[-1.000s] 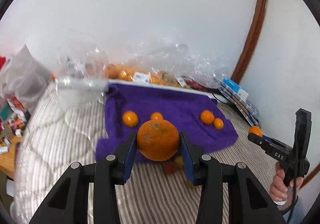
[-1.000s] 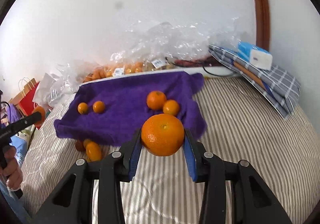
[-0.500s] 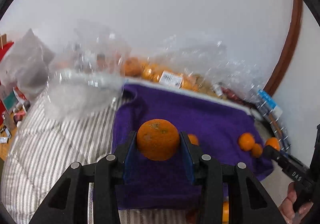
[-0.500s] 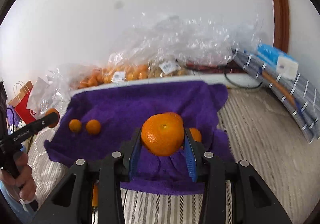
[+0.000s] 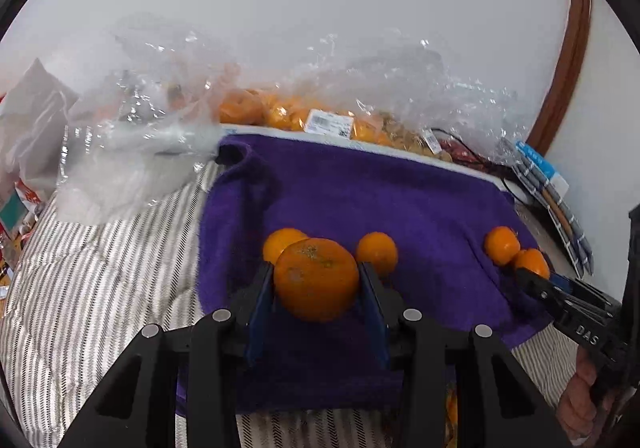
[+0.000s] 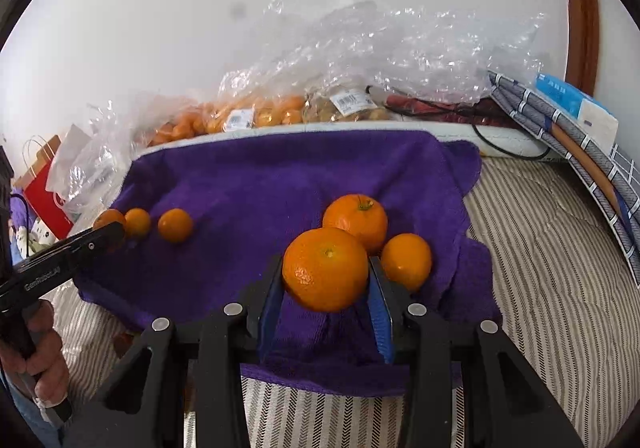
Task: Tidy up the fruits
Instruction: 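Carry the large orange over the purple towel with the right gripper, then open the right gripper to set the orange on the towel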
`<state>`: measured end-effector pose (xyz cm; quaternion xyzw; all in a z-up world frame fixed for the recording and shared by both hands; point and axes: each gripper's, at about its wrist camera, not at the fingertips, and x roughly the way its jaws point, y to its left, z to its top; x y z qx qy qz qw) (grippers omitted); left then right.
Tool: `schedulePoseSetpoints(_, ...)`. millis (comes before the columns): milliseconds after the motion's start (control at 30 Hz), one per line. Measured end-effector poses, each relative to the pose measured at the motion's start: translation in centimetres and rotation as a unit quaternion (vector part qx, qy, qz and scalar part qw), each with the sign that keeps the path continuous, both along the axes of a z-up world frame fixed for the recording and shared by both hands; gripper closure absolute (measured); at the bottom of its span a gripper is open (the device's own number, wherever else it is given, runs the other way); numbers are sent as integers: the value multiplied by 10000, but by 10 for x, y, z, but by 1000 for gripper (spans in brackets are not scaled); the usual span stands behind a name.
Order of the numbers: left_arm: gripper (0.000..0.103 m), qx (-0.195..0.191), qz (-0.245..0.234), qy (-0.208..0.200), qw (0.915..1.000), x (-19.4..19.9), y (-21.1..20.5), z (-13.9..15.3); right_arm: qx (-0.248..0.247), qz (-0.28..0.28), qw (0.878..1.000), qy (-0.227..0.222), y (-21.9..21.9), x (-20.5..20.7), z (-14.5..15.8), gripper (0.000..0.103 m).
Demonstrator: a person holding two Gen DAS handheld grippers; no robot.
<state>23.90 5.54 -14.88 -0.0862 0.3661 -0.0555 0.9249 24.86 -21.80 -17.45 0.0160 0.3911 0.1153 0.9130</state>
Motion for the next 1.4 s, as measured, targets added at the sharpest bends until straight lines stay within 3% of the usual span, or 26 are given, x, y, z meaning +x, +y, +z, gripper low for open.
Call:
schedulePoseSetpoints(267,63,338,-5,201,9992,4,-9,-8,-26,-67,9999,113,-1,0,-6,63)
schedulePoseSetpoints(600,63,208,-71,214,9995,4,-5,-7,-81,-32,9999,-106,1,-5,-3,53)
schedulePoseSetpoints(733,54,17,-102,-17,9999,-1,0,2,-164,-68,9988,-447,0,-15,4,48)
schedulePoseSetpoints(933,54,-44,12,-384,9993,-8,6,14,-288,14,9972,-691,1,-27,11,48)
schedulePoseSetpoints(1067,54,-17,-18,-711,9975,-16,6,25,-286,-340,9956,-821,-10,-35,25,48)
schedulePoseSetpoints(1167,54,19,-76,-780,9969,-19,3,29,80,-540,9955,-769,-25,-47,40,48)
schedulePoseSetpoints(1267,54,102,-67,-830,9965,-23,0,32,98,-643,9957,-664,-32,-64,49,48)
schedulePoseSetpoints(1400,54,-148,-182,-972,9950,-28,3,38,130,-550,9978,-341,-35,-86,50,48)
